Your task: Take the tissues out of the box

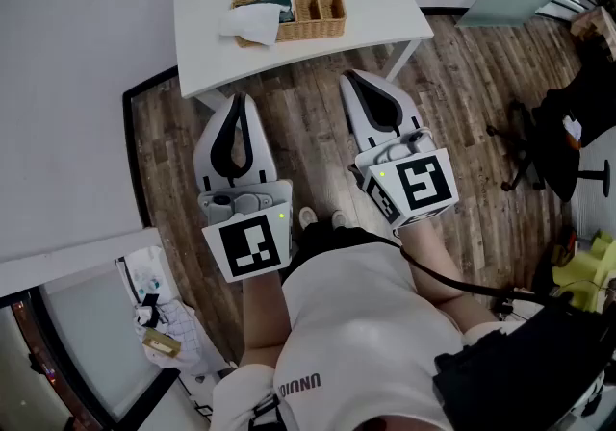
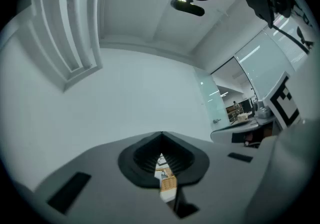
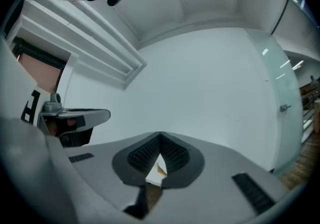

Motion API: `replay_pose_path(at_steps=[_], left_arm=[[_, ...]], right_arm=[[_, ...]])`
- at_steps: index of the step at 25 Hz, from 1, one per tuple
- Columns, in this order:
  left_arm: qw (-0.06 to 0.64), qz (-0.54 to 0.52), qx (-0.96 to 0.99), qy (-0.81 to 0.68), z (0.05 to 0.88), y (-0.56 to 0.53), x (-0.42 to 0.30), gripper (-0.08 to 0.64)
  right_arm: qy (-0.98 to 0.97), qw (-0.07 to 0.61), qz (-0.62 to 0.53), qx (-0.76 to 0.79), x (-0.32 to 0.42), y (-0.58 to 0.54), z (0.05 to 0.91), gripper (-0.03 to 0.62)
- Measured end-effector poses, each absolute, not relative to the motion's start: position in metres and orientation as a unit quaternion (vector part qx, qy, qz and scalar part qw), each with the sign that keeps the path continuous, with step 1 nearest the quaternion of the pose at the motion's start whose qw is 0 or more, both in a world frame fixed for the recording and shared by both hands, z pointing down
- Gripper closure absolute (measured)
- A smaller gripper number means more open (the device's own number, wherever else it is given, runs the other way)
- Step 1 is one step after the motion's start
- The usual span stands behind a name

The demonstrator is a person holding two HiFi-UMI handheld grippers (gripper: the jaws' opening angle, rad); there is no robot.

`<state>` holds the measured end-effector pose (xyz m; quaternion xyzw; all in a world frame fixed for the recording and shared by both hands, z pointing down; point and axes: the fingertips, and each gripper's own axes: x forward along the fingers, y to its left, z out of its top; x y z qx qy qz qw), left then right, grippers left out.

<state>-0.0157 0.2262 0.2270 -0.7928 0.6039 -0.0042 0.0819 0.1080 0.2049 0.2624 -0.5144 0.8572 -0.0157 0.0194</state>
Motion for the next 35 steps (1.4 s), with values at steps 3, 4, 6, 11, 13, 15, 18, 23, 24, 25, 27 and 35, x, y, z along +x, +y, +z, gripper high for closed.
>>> replay_pose_path(at_steps=[3, 4, 6, 11, 13, 15, 18, 23, 24, 25, 27, 35], left_arm=[[0.081, -0.003, -0.792, 0.605, 0.227, 0.225, -0.018, 0.548], [0.081, -0.002, -0.792, 0.605, 0.227, 0.225, -0.019, 0.548], [0.081, -0.001, -0.793, 0.604, 0.227, 0.224, -0.020, 0.548], [0.079, -0.002, -0.793, 0.604, 0.228, 0.221, -0.023, 0.548], [0.078, -0.002, -0.792, 0.605, 0.230, 0.219, -0.024, 0.548], [0.076, -0.003, -0.791, 0.607, 0.232, 0.217, -0.026, 0.548], [0.072, -0.005, -0.788, 0.612, 0.233, 0.210, -0.031, 0.548], [0.075, -0.005, -0.782, 0.619, 0.233, 0.195, -0.047, 0.548], [0.075, -0.005, -0.782, 0.619, 0.233, 0.192, -0.050, 0.548], [0.076, -0.004, -0.782, 0.619, 0.233, 0.190, -0.053, 0.548], [0.077, -0.004, -0.783, 0.617, 0.232, 0.187, -0.059, 0.548], [0.070, -0.009, -0.785, 0.615, 0.242, 0.170, -0.076, 0.548]], right_arm=[[0.855, 0.020, -0.014, -0.518, 0.109, 0.203, 0.262, 0.574], [0.855, 0.021, -0.014, -0.518, 0.108, 0.203, 0.262, 0.574], [0.854, 0.021, -0.016, -0.519, 0.107, 0.202, 0.263, 0.574], [0.855, 0.020, -0.021, -0.518, 0.105, 0.200, 0.265, 0.574], [0.859, 0.023, -0.023, -0.510, 0.101, 0.199, 0.266, 0.574], [0.863, 0.028, -0.027, -0.504, 0.099, 0.197, 0.266, 0.572], [0.863, 0.028, -0.026, -0.503, 0.095, 0.190, 0.266, 0.572], [0.859, 0.030, -0.024, -0.510, 0.087, 0.171, 0.264, 0.572], [0.857, 0.032, -0.022, -0.513, 0.087, 0.168, 0.263, 0.572], [0.855, 0.034, -0.019, -0.517, 0.086, 0.165, 0.261, 0.572], [0.850, 0.039, -0.015, -0.526, 0.086, 0.160, 0.257, 0.572], [0.839, 0.033, -0.012, -0.543, 0.085, 0.140, 0.262, 0.572]])
